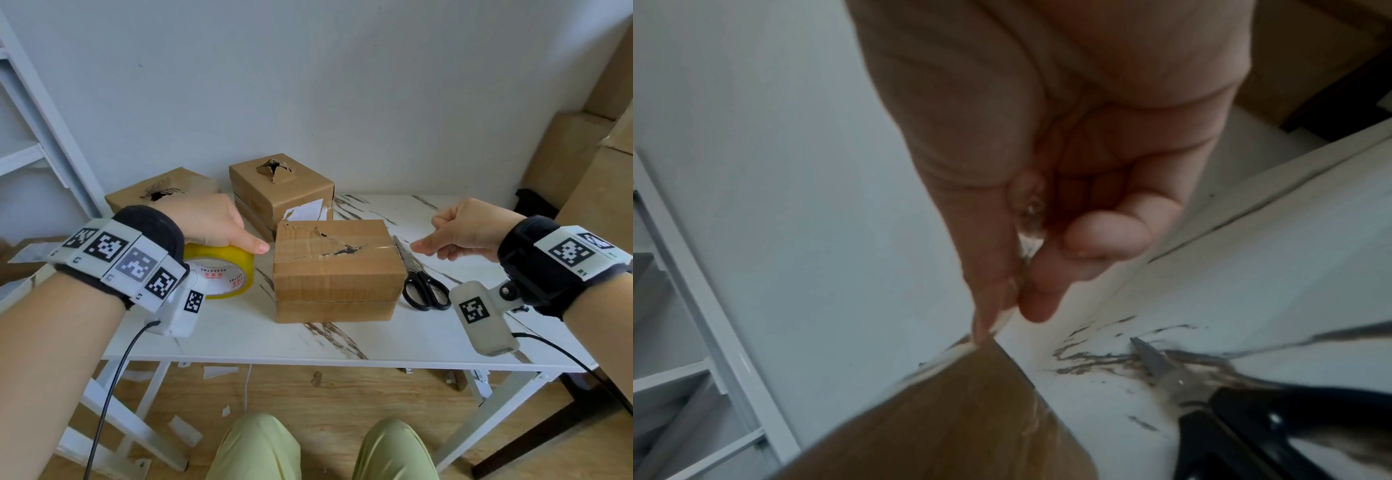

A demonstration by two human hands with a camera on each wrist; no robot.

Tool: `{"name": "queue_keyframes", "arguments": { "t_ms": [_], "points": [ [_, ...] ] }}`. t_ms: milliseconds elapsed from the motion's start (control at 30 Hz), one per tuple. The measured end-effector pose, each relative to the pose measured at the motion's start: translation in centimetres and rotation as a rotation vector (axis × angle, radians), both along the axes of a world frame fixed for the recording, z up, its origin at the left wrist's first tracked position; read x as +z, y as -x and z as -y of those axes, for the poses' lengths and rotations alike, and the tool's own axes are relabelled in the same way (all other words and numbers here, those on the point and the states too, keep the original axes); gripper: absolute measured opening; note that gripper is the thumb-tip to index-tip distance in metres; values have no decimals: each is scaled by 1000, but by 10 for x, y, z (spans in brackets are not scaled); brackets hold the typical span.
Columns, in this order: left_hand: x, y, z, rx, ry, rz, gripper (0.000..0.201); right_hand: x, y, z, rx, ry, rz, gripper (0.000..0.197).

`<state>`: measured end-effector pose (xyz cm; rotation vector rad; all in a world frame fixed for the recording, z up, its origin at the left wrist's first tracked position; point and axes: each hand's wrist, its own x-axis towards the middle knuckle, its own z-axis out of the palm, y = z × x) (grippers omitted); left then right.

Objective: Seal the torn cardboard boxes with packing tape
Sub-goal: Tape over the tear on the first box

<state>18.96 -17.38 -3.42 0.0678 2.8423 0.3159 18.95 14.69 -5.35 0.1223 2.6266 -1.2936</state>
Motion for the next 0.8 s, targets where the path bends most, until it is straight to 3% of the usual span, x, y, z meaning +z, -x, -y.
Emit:
{"name": "queue_keyframes", "arguments": {
  "t_ms": [200, 367, 533, 800],
  "points": [
    [-5, 1, -1, 0, 10, -2, 55, -10, 2, 4, -26, -6, 99, 53],
    [-9, -1, -3, -10, 13, -122, 40, -12, -4, 5, -66, -35, 222, 30],
    [-8, 1, -5, -110, 3, -197, 70, -17, 0, 2, -110, -57, 257, 37],
    [-5, -8, -15, -175, -48, -201, 79, -21, 8, -4, -191, -138, 220, 41]
  ]
}}
